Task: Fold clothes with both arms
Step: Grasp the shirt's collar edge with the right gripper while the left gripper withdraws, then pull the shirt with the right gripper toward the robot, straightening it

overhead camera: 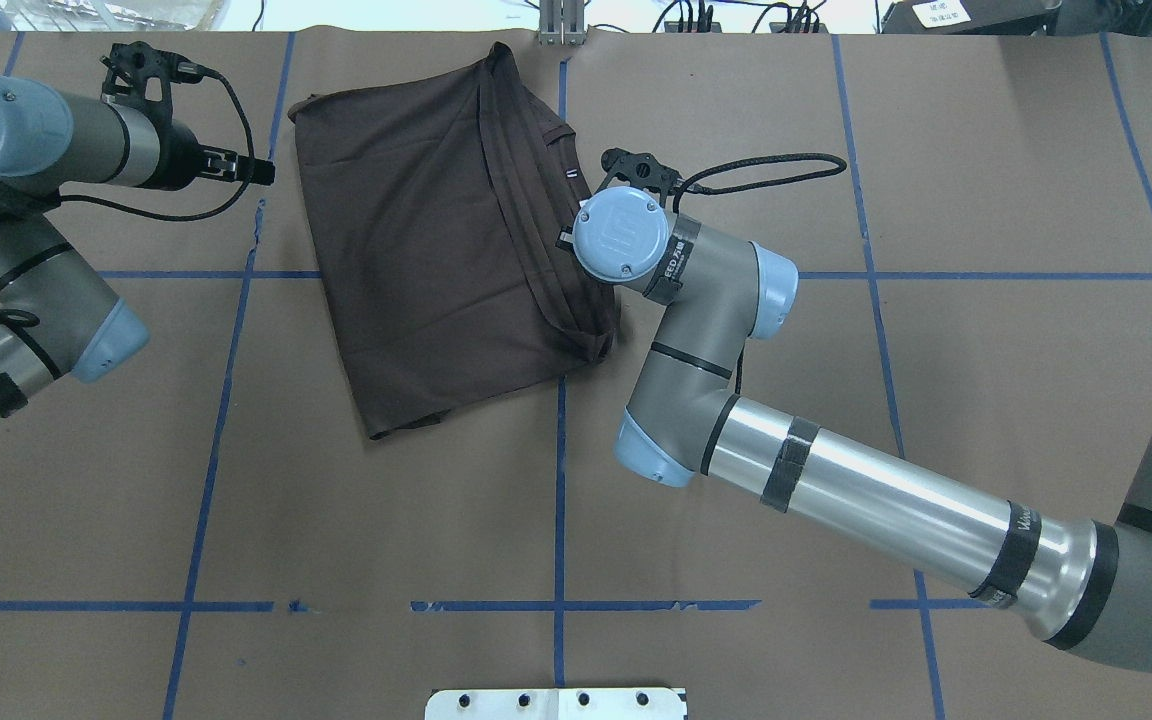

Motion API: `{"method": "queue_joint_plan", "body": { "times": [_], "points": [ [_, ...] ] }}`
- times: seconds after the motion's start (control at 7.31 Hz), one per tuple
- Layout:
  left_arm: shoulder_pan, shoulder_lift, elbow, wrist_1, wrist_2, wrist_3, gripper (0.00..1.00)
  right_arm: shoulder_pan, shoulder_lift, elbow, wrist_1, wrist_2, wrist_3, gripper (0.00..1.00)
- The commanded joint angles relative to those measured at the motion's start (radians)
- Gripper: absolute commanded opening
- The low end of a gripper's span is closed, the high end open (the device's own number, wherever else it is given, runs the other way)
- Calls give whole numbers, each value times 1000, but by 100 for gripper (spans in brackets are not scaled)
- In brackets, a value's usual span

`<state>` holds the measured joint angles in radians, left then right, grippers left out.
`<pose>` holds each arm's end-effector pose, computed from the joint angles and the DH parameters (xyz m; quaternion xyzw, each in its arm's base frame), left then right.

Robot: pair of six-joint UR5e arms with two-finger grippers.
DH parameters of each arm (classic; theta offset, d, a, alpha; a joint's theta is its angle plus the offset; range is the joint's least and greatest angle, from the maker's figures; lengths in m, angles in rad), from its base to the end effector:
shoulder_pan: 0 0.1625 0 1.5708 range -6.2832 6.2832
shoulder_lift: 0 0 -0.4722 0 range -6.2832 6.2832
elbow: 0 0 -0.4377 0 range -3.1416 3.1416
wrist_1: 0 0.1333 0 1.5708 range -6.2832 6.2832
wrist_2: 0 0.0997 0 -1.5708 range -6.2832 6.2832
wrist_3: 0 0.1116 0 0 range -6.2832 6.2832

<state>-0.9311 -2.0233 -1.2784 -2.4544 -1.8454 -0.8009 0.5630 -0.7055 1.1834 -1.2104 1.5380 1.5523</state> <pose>0.3839 -0.6885 0.4853 0.2929 0.4149 -0.0011 0.8614 -0.6861 -0.5950 0.2678 0.1310 -0.3856 0.2520 0.8779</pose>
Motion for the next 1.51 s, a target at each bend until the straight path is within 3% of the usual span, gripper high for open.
{"method": "queue_joint_plan", "body": {
  "times": [0.0,0.41,0.82,1.23,1.37],
  "points": [
    [2,2,-15,0,-1,-3,100,-24,-84,176,-102,-1,29,0],
    [2,15,-48,0,-3,-30,100,-184,-380,543,-124,-113,66,0],
    [3,20,-68,0,-5,-37,100,-273,-607,689,-110,-171,80,0],
    [5,20,-68,2,-5,-37,100,-276,-632,713,-112,-161,63,0],
    [6,18,-68,2,-6,-37,100,-275,-635,731,-121,-157,39,92]
  ]
}}
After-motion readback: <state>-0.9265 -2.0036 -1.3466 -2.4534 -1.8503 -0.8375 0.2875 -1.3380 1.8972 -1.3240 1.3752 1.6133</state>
